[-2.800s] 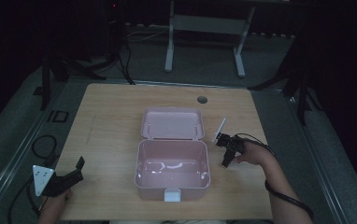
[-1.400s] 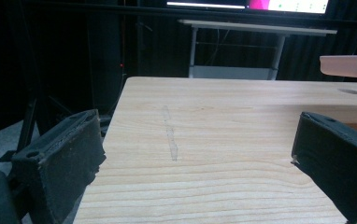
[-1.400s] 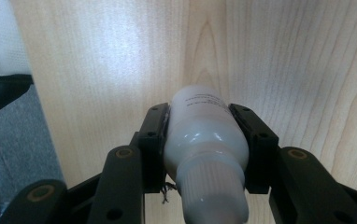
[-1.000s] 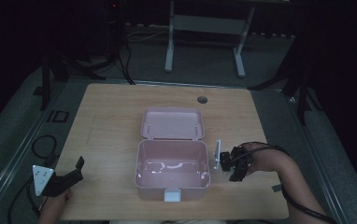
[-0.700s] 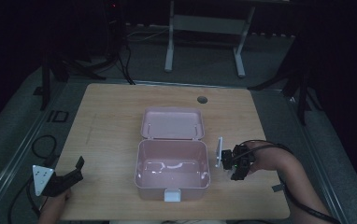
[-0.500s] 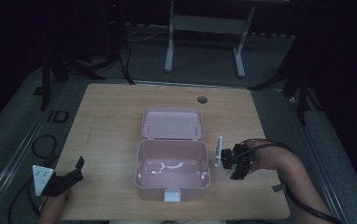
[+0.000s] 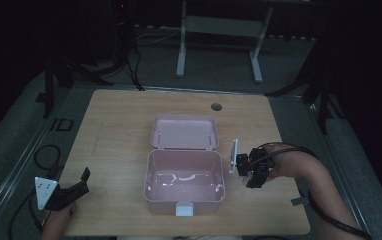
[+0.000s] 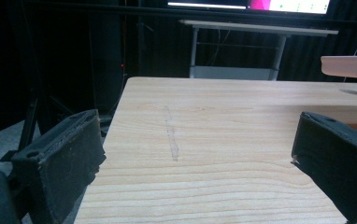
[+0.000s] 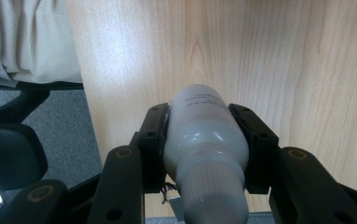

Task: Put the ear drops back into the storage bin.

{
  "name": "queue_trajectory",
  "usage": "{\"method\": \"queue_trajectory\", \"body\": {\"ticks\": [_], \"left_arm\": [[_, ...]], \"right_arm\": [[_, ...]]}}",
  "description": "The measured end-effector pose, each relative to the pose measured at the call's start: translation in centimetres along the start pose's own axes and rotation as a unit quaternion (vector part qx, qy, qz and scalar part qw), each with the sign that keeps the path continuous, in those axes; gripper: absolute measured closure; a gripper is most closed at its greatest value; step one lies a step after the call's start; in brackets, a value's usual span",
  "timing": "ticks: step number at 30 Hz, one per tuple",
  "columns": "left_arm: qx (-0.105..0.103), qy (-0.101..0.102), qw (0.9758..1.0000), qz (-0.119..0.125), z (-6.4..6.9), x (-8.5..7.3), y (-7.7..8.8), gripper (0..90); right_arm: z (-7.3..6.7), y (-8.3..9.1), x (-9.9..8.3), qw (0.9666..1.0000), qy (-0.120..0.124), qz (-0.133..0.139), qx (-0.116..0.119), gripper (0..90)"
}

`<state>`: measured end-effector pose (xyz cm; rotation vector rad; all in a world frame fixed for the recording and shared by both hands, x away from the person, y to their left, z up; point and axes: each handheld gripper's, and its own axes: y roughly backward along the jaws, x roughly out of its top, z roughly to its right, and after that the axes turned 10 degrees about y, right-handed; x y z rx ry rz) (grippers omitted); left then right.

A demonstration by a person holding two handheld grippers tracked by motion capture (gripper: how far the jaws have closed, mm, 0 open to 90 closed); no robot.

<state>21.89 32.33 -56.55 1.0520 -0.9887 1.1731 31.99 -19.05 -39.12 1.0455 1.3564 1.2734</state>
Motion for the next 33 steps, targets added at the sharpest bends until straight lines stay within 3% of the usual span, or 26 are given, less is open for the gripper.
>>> {"method": "queue_trajectory", "body": {"ticks": [18,33], "left_arm": [[0.000,0.001,1.0000,0.000,0.0,0.0,0.0,2.3],[0.001,0.001,1.0000,-0.001,0.0,0.0,0.0,2.4]], "right_arm": [[0.4,3.5,1.6,0.9998,0.007,-0.002,-0.019,59.4],[0.8,4.9,4.9,0.9994,0.024,0.010,-0.022,59.4]]}}
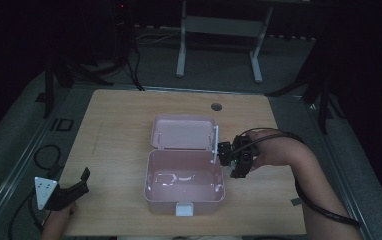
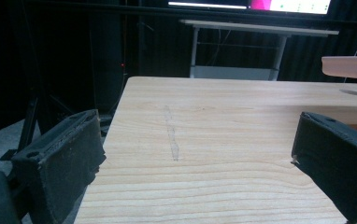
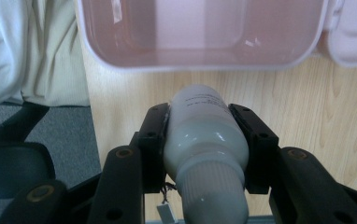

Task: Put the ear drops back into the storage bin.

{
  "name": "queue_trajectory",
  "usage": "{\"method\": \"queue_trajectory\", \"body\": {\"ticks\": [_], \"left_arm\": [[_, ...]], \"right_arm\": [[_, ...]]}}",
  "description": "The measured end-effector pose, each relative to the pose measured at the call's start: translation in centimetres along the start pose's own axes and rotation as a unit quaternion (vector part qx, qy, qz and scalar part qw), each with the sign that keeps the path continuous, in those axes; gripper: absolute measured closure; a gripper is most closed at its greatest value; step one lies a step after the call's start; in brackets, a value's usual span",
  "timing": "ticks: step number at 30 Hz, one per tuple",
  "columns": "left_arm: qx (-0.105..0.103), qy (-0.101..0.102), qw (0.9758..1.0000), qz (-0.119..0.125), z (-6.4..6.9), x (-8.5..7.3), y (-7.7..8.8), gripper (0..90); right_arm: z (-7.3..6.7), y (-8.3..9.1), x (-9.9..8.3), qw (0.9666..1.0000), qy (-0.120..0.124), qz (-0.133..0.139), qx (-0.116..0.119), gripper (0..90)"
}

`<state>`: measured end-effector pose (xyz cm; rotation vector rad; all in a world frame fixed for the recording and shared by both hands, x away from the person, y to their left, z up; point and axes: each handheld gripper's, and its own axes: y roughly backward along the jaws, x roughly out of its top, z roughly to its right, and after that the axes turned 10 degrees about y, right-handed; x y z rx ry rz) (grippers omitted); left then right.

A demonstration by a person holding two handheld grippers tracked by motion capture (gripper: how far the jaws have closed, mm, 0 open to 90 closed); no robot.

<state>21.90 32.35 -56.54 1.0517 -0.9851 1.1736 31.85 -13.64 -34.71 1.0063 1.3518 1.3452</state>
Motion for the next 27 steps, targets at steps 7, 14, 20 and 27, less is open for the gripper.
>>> {"method": "queue_trajectory", "body": {"ticks": [7,14,20,27], "left_arm": [[0.000,0.001,1.0000,0.001,0.0,0.0,0.0,2.4],[0.000,0.002,1.0000,0.000,0.0,0.0,0.0,2.3],[-0.001,0.003,1.0000,0.001,0.0,0.0,0.0,2.3],[-0.002,0.002,1.0000,0.002,0.0,0.0,0.0,2.4]], "right_arm": [[0.3,-0.1,1.8,0.9998,0.018,0.003,0.004,59.4],[0.5,-0.3,3.5,0.9994,0.034,0.007,0.005,59.4],[0.7,-0.7,5.1,0.9988,0.047,0.003,0.013,59.4],[0.9,-1.7,5.7,0.9982,0.055,-0.005,0.023,59.4]]}}
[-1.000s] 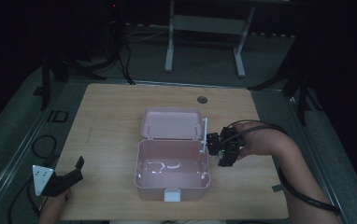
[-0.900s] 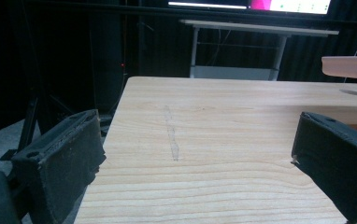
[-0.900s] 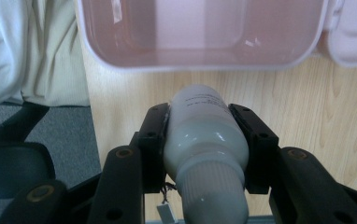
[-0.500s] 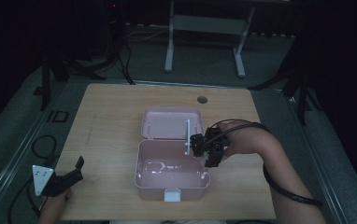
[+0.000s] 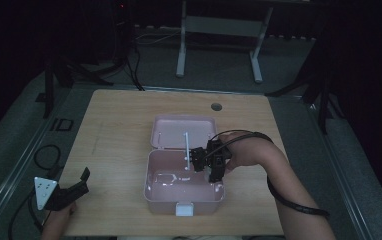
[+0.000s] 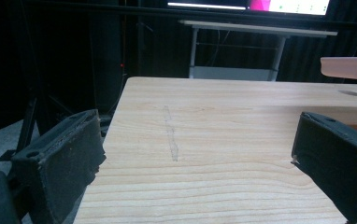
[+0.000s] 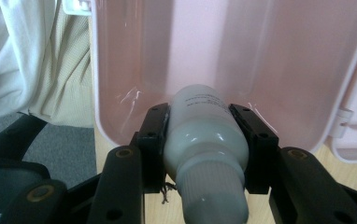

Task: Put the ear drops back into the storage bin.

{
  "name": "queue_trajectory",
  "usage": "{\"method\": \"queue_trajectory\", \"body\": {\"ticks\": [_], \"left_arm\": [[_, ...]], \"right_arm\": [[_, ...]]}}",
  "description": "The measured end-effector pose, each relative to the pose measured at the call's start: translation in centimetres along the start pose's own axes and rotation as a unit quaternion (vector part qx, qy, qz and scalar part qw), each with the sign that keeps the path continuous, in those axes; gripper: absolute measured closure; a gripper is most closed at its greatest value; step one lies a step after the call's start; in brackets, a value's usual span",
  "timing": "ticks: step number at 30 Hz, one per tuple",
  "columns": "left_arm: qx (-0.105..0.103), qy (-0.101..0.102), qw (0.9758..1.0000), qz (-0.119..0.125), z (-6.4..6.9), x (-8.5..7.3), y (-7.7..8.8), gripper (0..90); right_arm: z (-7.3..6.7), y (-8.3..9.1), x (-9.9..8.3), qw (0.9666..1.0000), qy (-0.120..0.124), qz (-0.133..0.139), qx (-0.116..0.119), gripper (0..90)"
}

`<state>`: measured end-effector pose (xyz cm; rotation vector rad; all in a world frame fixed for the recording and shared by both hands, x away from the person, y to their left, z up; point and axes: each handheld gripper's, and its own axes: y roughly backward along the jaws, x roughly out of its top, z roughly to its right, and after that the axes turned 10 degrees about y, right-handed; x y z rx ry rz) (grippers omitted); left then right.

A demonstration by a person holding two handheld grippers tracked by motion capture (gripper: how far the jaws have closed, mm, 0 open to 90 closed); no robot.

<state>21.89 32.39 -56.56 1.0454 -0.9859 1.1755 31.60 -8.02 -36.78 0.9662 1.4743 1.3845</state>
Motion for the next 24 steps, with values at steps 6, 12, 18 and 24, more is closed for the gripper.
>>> {"method": "queue_trajectory", "body": {"ticks": [6,12,18,24], "left_arm": [[0.001,0.000,1.0000,-0.001,0.0,0.0,0.0,2.3],[0.000,0.000,1.0000,-0.001,0.0,0.0,0.0,2.4],[0.000,0.000,1.0000,0.000,0.0,0.0,0.0,2.4],[0.001,0.000,1.0000,-0.001,0.0,0.0,0.0,2.4]], "right_arm": [[0.0,-0.9,0.1,0.9999,0.008,0.002,0.007,59.4],[0.2,-2.6,0.5,0.9997,0.023,0.001,0.009,59.4],[0.5,-4.6,0.6,0.9992,0.039,-0.001,0.011,59.4],[0.6,-6.5,0.6,0.9988,0.045,-0.005,0.021,59.3]]}}
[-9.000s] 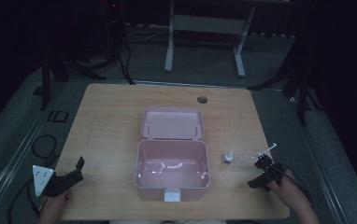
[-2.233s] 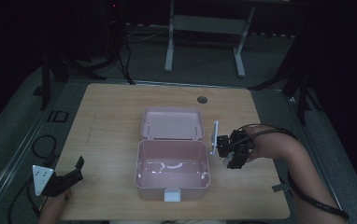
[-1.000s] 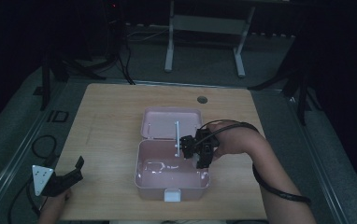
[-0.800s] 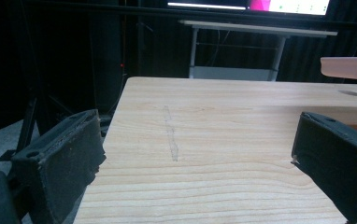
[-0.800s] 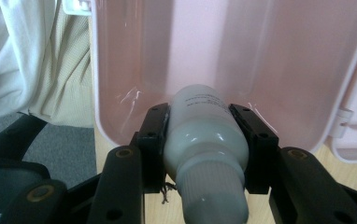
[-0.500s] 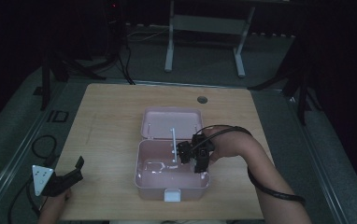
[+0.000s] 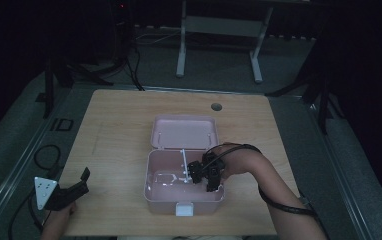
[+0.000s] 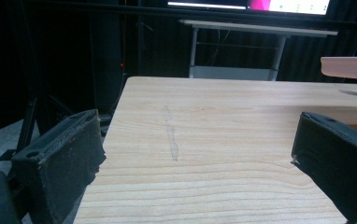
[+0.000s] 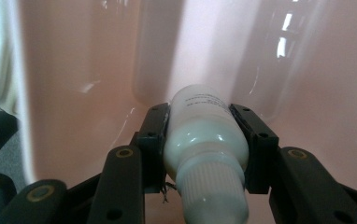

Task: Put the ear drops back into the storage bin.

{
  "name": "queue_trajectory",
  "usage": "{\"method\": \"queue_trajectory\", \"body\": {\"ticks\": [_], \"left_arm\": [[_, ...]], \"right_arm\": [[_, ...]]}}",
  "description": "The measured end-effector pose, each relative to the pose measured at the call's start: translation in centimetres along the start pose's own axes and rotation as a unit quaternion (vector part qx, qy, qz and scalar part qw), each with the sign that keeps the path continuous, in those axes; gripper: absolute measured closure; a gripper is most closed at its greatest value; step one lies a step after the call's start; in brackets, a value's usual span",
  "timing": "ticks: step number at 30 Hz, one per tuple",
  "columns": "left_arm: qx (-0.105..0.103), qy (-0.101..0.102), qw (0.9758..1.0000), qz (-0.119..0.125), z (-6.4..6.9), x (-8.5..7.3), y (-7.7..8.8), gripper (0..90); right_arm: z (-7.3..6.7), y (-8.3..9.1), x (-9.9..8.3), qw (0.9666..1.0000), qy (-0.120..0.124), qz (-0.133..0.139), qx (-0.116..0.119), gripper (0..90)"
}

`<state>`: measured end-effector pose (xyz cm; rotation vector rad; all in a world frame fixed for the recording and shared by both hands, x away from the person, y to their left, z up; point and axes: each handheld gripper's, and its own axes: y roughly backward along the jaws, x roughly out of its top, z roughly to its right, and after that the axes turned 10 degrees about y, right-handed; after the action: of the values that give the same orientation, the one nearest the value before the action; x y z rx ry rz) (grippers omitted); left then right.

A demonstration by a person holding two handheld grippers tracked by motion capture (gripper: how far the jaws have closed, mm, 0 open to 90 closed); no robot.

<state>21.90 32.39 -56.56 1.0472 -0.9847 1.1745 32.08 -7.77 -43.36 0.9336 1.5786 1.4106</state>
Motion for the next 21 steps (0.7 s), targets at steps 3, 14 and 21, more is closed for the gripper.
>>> {"method": "queue_trajectory", "body": {"ticks": [3,14,21], "left_arm": [[0.000,0.000,1.0000,0.000,0.0,0.0,0.0,2.3],[-0.001,-0.001,1.0000,0.000,0.0,0.0,0.0,2.4],[-0.001,-0.001,1.0000,0.000,0.0,0.0,0.0,2.4]], "right_arm": [[0.0,-1.0,0.2,0.9999,0.005,-0.009,0.004,59.3],[0.2,-3.7,1.4,0.9993,0.022,-0.025,0.014,59.3],[0.4,-4.9,1.6,0.9989,0.021,-0.040,0.010,59.3]]}}
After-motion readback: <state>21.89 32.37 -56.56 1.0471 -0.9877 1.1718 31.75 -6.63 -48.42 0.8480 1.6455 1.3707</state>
